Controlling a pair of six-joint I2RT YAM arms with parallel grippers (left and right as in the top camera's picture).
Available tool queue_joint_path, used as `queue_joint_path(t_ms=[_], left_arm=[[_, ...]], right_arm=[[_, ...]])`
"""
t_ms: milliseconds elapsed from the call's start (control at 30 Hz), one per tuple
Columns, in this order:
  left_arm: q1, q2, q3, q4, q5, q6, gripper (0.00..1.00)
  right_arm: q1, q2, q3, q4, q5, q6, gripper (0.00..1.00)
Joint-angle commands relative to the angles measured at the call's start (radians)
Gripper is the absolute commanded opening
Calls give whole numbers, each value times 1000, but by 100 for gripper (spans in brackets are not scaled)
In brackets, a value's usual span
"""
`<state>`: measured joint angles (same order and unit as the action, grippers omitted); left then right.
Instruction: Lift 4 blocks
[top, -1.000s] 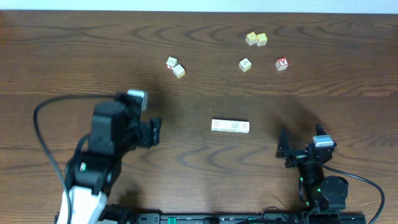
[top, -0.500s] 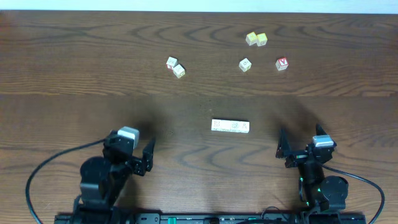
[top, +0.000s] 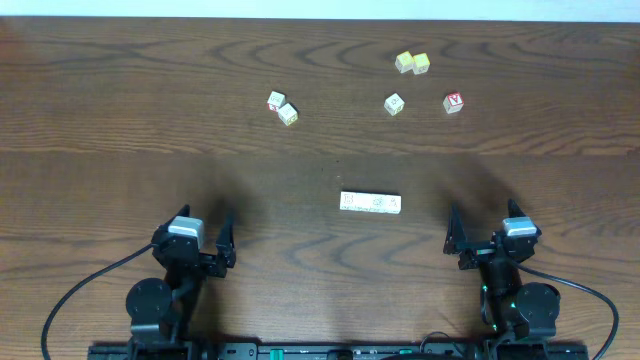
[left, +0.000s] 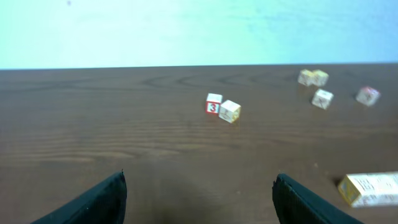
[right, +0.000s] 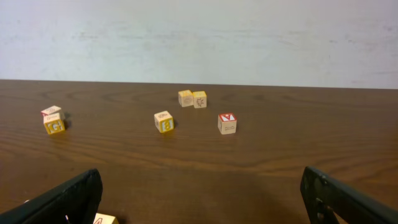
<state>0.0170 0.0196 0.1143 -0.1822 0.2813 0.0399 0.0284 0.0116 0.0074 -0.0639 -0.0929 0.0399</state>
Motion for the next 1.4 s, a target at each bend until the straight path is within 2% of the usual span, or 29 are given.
queue_joint_path(t_ms=[0,100,233,433,567,1367], left_arm=[[13,-18,-31,21,-78,-117,76],[13,-18,-49,60,-91,-129,75],[13,-18,-112,212,-87,-128,75],[12,-18,-110,202,-88,-123,75],[12,-18,-110,125,-88,-97,76],[10,-18,-110,127,-73,-50,75]], right_arm=[[5,-7,-2,-4,5,-11,99],[5,-7,-2,-4,6,-11,99],[5,-7,-2,-4,5,-11,99],[5,-7,-2,-4,6,-11,99],[5,-7,-2,-4,5,-11,99],[5,-7,-2,-4,5,-11,99]])
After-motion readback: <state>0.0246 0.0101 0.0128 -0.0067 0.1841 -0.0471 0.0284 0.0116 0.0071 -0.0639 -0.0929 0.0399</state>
